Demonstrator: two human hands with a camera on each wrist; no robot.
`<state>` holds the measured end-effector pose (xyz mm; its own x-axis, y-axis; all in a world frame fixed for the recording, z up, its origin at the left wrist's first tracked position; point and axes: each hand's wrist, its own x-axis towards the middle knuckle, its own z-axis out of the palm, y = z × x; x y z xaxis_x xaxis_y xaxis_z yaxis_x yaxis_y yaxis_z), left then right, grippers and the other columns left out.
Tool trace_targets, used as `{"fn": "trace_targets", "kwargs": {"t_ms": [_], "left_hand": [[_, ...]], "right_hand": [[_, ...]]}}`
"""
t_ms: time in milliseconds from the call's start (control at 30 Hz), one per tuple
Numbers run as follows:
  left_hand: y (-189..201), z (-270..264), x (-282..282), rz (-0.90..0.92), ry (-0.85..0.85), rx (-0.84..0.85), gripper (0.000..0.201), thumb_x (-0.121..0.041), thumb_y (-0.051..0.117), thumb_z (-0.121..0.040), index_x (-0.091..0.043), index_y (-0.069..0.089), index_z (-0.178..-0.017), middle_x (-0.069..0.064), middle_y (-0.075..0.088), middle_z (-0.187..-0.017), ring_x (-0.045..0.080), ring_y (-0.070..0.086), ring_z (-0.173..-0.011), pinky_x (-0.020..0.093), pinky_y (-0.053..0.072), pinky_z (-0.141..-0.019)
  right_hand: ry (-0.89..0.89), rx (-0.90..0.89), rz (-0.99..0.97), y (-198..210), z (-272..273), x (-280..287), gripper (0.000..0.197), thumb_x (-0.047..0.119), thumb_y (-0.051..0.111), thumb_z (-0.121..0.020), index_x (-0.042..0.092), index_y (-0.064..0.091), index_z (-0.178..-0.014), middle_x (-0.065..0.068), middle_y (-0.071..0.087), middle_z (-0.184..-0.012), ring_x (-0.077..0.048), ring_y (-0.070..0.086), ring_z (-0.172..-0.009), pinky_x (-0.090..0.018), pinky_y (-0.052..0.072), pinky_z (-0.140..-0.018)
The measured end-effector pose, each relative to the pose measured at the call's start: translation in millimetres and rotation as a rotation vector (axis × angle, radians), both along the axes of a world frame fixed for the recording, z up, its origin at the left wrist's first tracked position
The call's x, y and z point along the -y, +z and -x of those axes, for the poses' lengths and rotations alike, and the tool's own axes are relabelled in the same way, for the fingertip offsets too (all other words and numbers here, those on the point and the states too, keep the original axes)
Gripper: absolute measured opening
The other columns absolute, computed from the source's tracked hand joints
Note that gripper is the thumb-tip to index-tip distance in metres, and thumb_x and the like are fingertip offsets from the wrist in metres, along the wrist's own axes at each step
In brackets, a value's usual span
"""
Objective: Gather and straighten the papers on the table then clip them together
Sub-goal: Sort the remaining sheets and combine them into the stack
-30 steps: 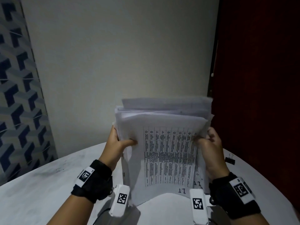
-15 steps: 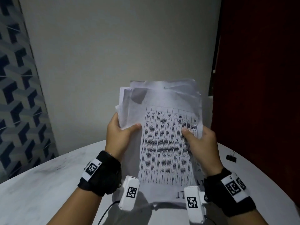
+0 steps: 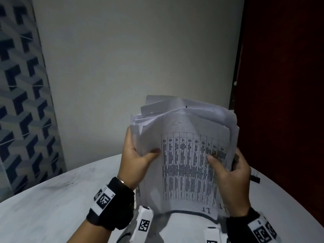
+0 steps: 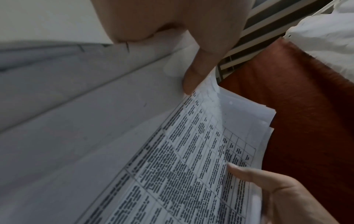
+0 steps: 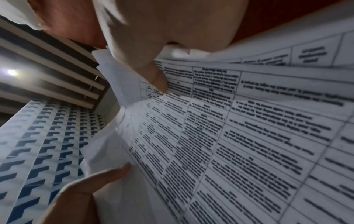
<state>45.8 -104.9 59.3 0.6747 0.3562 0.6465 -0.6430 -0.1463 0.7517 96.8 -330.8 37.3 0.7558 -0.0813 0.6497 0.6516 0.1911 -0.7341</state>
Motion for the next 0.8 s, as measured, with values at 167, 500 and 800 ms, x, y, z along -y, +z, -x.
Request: {"fn": "trace_targets", "kwargs": {"t_ms": [167, 500, 800], "left_hand": [[-23, -8, -7, 0.073, -0.042, -0.146, 0.075, 0.002, 0.080, -0.060, -0.028, 0.055, -0.123, 0.003, 0.075, -0.111, 0.024, 0.072, -0.104, 0.034, 0.061, -0.078], [-28, -15, -11, 0.101, -0.062, -0.242, 0.069, -0.001, 0.081, -0.058, -0.015, 0.060, -0.122, 0.005, 0.079, -0.105, 0.023, 0.076, -0.094, 0.032, 0.061, -0.073], [-30, -18, -17, 0.109, -0.053, -0.307, 0.064, -0.002, 0.082, -0.055, -0.006, 0.067, -0.118, 0.010, 0.079, -0.107, 0.030, 0.074, -0.101, 0.046, 0.061, -0.087]], "right_hand": [[0.058, -0.103, 0.002, -9, 1, 0, 0.050, 0.000, 0.072, -0.088, 0.034, 0.057, -0.122, 0.017, 0.073, -0.108, 0.001, 0.070, -0.099, -0.024, 0.056, -0.084], [-0.026, 0.238, 0.097, -13, -9, 14, 0.064, -0.035, 0.061, -0.067, 0.028, 0.068, -0.074, 0.004, 0.061, -0.125, -0.019, 0.053, -0.129, -0.030, 0.051, -0.101], [-0.008, 0.200, 0.190, -21, -6, 27, 0.057, -0.031, 0.072, -0.066, 0.026, 0.072, -0.069, 0.013, 0.056, -0.125, -0.009, 0.052, -0.124, -0.021, 0.050, -0.095]]}}
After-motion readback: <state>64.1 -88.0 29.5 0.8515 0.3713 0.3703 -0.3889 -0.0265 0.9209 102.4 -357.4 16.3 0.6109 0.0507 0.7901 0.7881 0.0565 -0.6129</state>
